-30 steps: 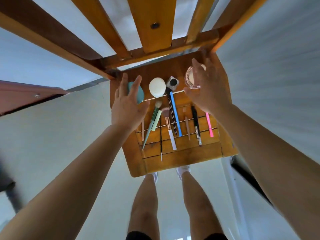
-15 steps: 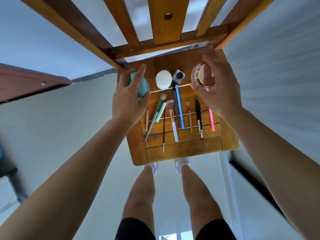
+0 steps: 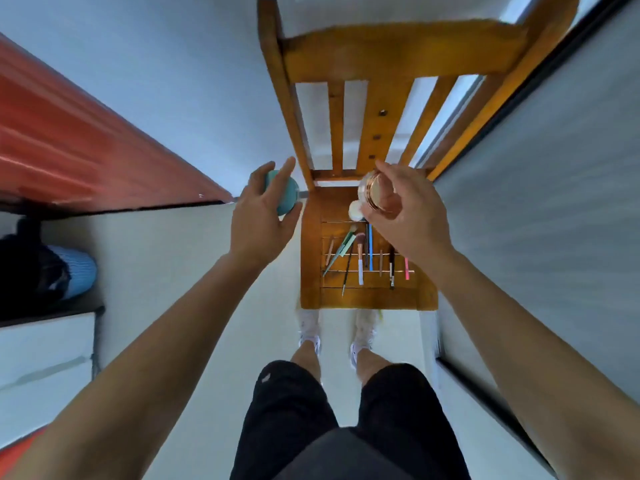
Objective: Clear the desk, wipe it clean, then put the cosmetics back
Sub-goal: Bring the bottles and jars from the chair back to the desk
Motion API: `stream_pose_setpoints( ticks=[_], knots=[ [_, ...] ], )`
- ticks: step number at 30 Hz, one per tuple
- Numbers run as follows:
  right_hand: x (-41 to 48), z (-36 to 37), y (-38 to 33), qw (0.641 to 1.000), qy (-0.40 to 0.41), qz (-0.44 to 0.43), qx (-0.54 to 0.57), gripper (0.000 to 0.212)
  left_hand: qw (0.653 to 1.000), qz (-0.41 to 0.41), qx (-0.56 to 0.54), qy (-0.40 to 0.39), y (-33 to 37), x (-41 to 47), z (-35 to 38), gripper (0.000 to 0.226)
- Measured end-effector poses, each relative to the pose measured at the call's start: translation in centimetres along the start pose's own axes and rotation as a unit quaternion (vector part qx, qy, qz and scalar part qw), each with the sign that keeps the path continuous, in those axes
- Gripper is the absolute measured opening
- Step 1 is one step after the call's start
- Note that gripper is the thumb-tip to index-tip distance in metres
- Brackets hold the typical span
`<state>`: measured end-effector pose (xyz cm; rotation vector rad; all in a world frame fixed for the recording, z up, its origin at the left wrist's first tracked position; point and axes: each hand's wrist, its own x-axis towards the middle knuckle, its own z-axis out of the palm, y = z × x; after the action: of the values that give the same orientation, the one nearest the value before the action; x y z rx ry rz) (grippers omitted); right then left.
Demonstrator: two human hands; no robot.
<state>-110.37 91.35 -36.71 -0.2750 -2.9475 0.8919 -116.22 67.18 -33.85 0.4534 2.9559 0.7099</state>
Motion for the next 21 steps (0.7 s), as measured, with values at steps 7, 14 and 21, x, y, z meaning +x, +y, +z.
stream_pose_setpoints(
  ticks=[7,14,21],
  knots=[
    [3.2,-4.9,-14.8,0.981,0.014,-0.19,0.028,0.072,0.987,-0.037,0.005,0.154,-2.4,-6.5,-15.6,0.065],
    [-0.8,-3.0,-34.2,0.928,0.006,-0.361,0.087,0.069,0.936,-0.163,0.057,0.306,-10.3,-20.2,-28.7,0.069],
    [-15.1,9.0,-55.0,0.865,-0.115,-0.456,0.177,0.071,0.88,-0.31,0.034,0.357,-22.4,-42.6,-36.4,0.072]
  ],
)
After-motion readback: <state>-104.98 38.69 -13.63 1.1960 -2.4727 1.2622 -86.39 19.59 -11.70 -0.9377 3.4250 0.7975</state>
